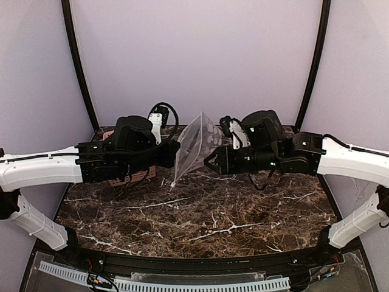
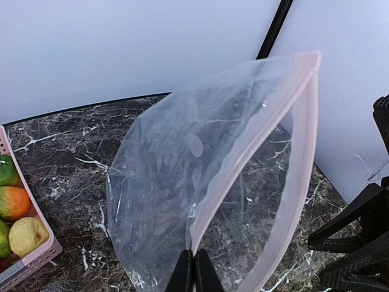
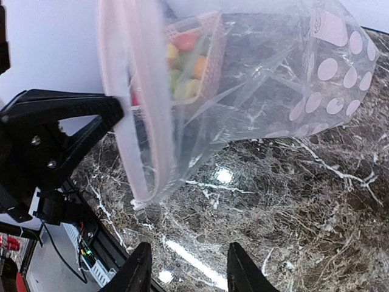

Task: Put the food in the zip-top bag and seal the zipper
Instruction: Adjust the zipper food storage bag at the center of the board.

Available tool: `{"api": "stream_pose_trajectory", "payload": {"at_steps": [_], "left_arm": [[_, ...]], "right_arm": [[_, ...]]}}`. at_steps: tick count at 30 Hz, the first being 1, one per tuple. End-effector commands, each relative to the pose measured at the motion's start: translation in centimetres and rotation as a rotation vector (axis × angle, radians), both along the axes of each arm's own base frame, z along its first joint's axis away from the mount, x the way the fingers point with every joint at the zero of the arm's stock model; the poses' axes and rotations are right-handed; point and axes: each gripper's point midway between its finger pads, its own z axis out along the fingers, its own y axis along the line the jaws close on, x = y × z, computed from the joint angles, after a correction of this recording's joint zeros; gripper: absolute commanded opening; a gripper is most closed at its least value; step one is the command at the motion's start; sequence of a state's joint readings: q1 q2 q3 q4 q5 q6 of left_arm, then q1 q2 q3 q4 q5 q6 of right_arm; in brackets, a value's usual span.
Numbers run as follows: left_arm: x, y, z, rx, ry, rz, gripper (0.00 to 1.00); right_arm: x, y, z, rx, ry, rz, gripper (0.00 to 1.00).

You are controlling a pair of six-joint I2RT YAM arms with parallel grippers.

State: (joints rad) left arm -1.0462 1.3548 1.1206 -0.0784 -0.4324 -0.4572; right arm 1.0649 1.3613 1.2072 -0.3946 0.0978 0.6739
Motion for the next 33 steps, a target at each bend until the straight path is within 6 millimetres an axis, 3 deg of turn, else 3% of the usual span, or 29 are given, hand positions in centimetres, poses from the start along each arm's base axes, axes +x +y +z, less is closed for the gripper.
{"api": "stream_pose_trajectory", "payload": {"at_steps": [1,6,15,27,33], "left_arm": [[-0.6,-1.1,0.5,-0.085,0.031,-0.052,0.02],[-0.8,-1.2,0.6,-0.106,0.038,-0.059,0.02],[-0.9,-1.2,0.0,-0.120,0.055,-0.060,0.01],[-1.2,-0.9,-0.4,-0.129,0.067,-0.061,0.01],[-1.2,-0.6,-0.6,-0.125,0.068,-0.052,0.01]], "right_arm": [[-1.2,0.9,3.7,0.139,-0.059,0.045,0.44],[-1.1,1.6,3.7,0.173,-0.070,0.050,0.46],[-0.1,4.5,2.8,0.166,-0.066,0.071,0.35],[2.9,4.1,1.2,0.105,-0.085,-0.032,0.25],[3.4,4.3,0.7,0.081,-0.092,-0.034,0.12]]}}
